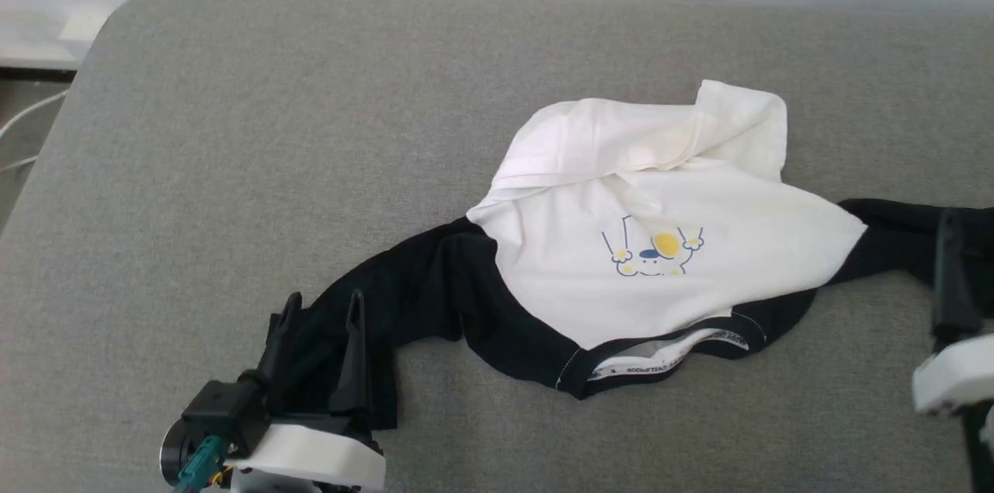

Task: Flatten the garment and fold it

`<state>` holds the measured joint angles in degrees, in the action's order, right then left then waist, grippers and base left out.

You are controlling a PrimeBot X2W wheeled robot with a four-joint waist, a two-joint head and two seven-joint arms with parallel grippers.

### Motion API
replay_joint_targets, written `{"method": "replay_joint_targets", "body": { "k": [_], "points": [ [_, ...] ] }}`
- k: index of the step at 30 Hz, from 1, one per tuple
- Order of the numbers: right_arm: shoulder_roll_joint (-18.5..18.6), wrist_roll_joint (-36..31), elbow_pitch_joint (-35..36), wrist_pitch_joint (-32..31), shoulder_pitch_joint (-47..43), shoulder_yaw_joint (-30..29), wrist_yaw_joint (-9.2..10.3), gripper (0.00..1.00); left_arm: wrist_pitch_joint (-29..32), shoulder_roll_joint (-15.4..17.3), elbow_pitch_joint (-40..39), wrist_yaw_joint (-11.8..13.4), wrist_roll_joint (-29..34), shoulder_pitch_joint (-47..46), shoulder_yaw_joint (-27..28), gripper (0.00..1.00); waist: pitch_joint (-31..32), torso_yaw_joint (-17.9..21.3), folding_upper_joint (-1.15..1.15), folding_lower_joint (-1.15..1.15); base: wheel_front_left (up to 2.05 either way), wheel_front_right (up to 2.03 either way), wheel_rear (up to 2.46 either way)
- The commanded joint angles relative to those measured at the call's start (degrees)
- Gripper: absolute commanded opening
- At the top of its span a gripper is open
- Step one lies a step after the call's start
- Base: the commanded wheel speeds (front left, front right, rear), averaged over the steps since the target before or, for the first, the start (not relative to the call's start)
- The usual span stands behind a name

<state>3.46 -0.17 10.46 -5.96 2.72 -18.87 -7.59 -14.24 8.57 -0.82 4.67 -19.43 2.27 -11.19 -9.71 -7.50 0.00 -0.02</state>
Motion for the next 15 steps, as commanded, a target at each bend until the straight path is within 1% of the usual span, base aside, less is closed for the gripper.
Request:
{"method": "replay_joint_targets", "body": {
  "k": [1, 2, 7, 9, 13, 15],
  "points": [
    [-0.22, -0.60, 0.12, 1.98, -1.72, 0.77, 0.10, 1.00, -0.48, -0.17, -0.59, 0.19, -0.15, 0.64, 0.31, 1.00, 1.03, 0.93, 0.00, 0.02, 0.00, 0.00, 0.00],
    [-0.43, -0.59, -0.12, 3.86, -3.08, 1.73, 0.10, 1.00, -0.56, -0.34, -0.97, 0.15, -0.07, 0.93, 0.53, 1.00, 1.19, 0.98, 0.00, 0.02, 0.00, 0.00, 0.00],
    [-0.55, 6.10, -5.57, 13.16, -8.80, 4.81, 0.10, 1.00, -0.72, -1.34, -2.10, -0.10, 0.64, 2.88, 1.58, 1.00, 1.89, 1.15, 0.00, 0.02, 0.00, 0.00, 0.00],
    [-0.56, 6.93, -8.01, 16.22, -10.22, 5.67, 0.10, 1.00, -0.73, -1.64, -2.35, -0.21, 1.10, 3.66, 2.19, 1.00, 2.12, 1.31, 0.00, 0.02, 0.00, 0.00, 0.00],
    [-0.56, 8.28, -11.43, 18.61, -11.15, 7.89, 0.10, 1.00, -0.74, -1.64, -2.69, -0.64, 2.16, 4.17, 3.04, 1.00, 2.10, 2.21, 0.00, 0.02, 0.00, 0.00, 0.00],
    [-0.57, 8.29, -12.29, 19.19, -10.75, 8.71, 0.10, 1.00, -0.74, -0.79, -3.07, -1.41, 3.02, 2.56, 2.72, 1.00, 1.67, 2.70, 0.00, 0.02, 0.00, 0.00, 0.00]
  ]
}}
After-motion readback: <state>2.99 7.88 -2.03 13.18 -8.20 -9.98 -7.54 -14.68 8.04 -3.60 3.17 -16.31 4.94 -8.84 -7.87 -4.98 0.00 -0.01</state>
